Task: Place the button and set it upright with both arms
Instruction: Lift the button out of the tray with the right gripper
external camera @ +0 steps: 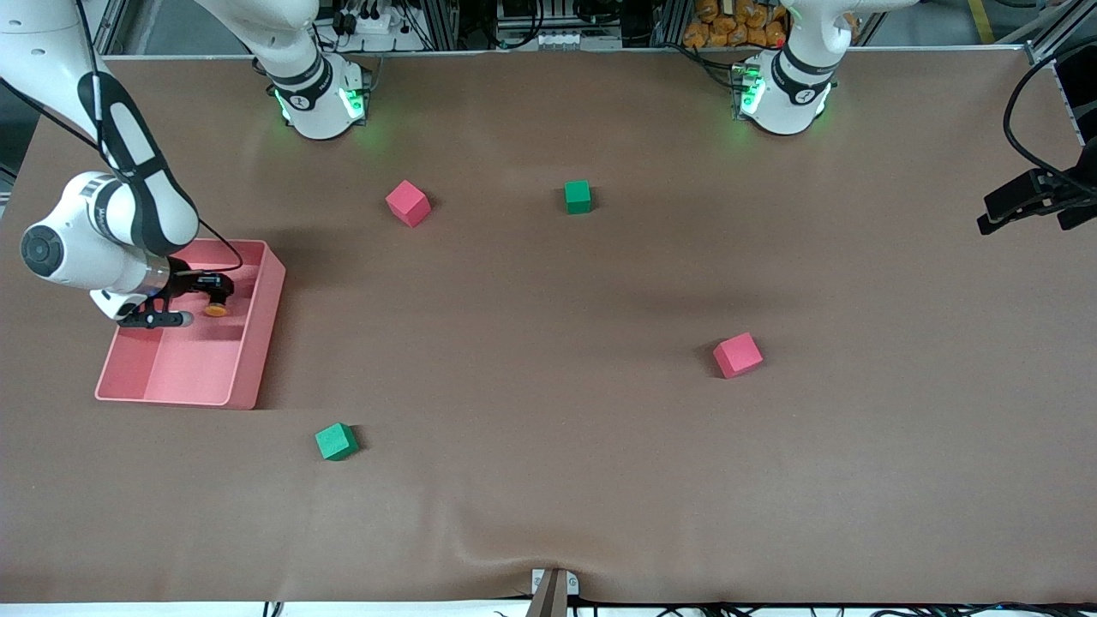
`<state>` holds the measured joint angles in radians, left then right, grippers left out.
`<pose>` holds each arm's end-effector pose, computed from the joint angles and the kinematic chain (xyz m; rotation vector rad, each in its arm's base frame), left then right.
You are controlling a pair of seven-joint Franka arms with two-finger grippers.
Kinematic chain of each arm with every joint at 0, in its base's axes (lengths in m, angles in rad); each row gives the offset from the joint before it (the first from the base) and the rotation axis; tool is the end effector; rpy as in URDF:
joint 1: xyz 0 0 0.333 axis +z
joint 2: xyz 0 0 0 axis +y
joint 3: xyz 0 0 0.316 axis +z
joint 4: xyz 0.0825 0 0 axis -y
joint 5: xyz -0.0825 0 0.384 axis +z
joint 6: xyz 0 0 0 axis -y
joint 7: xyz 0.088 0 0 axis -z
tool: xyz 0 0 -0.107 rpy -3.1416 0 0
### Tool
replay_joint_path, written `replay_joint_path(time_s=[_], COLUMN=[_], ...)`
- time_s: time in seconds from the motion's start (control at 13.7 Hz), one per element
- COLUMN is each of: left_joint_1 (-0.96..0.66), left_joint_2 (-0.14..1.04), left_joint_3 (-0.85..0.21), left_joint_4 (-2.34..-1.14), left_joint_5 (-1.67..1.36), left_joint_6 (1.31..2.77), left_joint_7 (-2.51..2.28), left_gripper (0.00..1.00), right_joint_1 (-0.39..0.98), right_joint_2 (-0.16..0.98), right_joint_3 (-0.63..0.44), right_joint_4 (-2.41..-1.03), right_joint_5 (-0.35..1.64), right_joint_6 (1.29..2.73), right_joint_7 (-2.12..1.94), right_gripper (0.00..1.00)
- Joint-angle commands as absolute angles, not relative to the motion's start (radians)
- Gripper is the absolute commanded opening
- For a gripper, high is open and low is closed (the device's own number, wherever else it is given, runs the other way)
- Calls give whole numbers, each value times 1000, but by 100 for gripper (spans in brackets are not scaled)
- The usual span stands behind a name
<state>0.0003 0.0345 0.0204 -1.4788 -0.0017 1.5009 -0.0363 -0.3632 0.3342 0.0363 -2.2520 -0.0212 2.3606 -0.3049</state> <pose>0.5585 0.0111 0.6423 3.1394 0.0893 -0.0195 0.4888 -0.1654 0.1978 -3.0551 0.0090 0.3290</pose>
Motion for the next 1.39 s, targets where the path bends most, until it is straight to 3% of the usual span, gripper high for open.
replay_joint_path(time_s=[0.0,0.51,0.95,1.31], left_joint_1=[3,8,9,9], left_joint_2=[38,43,44,41], left_joint_3=[21,21,21,21], left_joint_4=[-1465,-1462,-1465,-1466], left_joint_5=[-20,-20,-21,-21], left_joint_6=[1488,1491,1491,1491], left_joint_7=[-14,-12,-12,-12], left_gripper=[100,100,100,100], right_joint_1=[-377,-322,-226,-54], right_joint_2=[282,275,275,301], right_joint_3=[46,67,185,230], right_joint_4=[-2208,-1879,-1645,-1588], right_joint_5=[-20,-17,-11,-8], right_joint_6=[2277,1873,1737,1772], right_joint_7=[-339,-341,-422,-417], right_gripper=[20,13,14,14])
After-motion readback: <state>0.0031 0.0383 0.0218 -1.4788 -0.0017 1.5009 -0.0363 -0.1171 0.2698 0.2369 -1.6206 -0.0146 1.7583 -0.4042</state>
